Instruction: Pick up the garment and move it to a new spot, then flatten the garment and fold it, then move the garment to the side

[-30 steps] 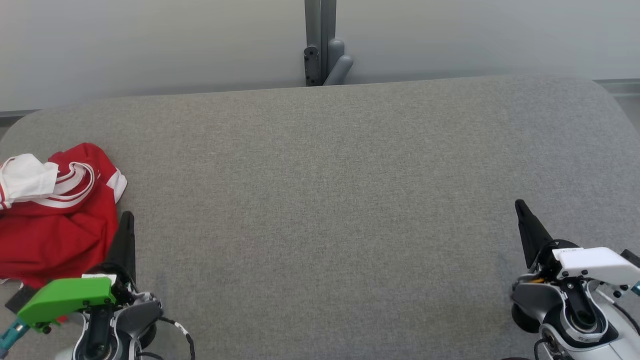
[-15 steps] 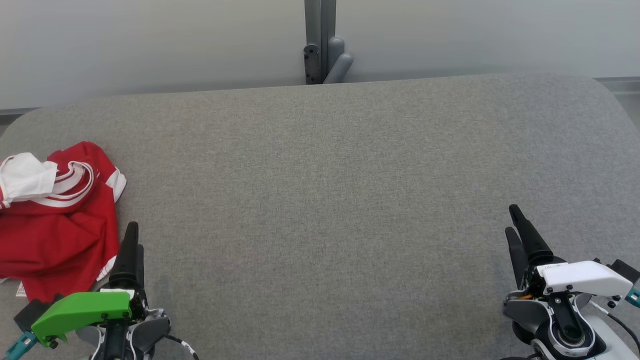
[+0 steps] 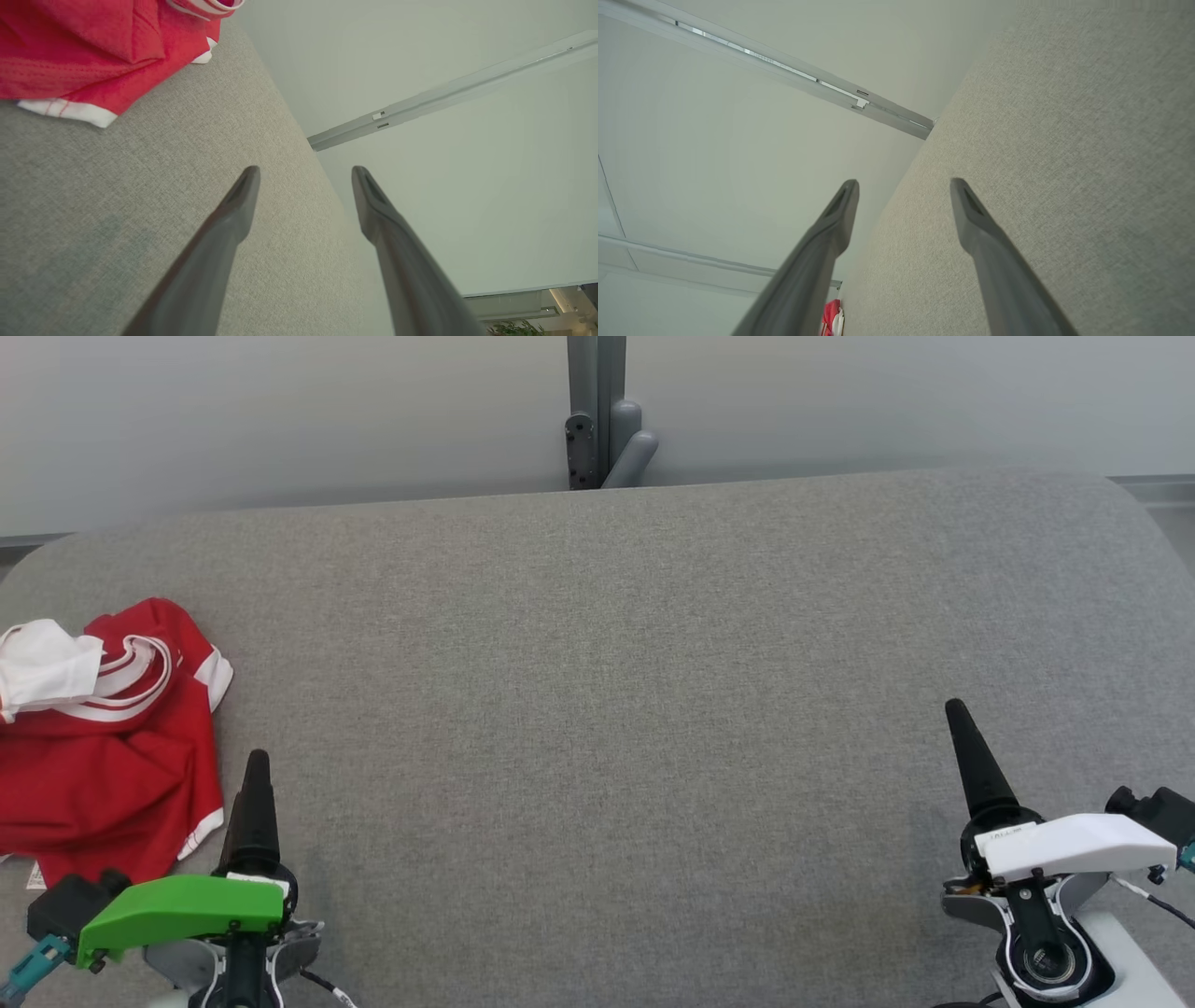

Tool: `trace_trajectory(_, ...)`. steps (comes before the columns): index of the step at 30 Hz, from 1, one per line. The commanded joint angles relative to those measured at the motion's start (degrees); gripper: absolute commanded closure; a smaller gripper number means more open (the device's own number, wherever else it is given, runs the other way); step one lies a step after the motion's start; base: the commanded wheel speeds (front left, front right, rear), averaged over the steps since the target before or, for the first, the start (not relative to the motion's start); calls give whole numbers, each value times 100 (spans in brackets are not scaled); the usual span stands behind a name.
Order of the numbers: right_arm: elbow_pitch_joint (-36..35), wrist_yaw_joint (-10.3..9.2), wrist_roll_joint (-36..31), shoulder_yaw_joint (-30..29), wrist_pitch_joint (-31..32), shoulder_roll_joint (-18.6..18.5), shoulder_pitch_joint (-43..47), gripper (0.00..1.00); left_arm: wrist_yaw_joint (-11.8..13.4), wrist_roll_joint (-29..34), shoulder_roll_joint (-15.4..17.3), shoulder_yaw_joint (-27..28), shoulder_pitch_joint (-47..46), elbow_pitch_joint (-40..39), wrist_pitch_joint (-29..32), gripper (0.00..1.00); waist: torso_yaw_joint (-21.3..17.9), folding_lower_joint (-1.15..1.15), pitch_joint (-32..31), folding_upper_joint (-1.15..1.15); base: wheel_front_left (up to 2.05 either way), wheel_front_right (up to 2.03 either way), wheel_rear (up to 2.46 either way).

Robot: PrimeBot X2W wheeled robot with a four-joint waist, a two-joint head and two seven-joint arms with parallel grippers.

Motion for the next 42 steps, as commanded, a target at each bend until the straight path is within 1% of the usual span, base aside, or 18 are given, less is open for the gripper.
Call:
trace_trajectory(1,-99,2,-370,-99,-38,-16,-87,0,-57,327,27,-32,-122,-73,-74,0,-3,0,4,-1,0,0,0)
trace_trajectory(5,-113,2,-1009,-176,-51,61,-72,0,-10,851,29,-103,-116,-64,-166,0,-13,0,12,-1,0,0,0)
trace_trajectory(16,-122,3,-2468,-343,-87,251,31,0,77,1864,36,-293,-69,58,-399,0,-29,0,24,-1,0,0,0)
trace_trajectory(29,-105,3,-3783,-537,-129,420,53,0,173,2992,44,-443,-83,167,-642,0,-66,0,42,-1,0,0,0)
trace_trajectory(32,-96,3,-3962,-568,-136,444,47,0,192,3146,45,-465,-82,176,-679,0,-71,0,45,-1,0,0,0)
trace_trajectory(42,-96,3,-4852,-686,-156,560,71,0,253,3879,51,-594,-56,207,-841,0,-83,0,63,-1,0,0,0)
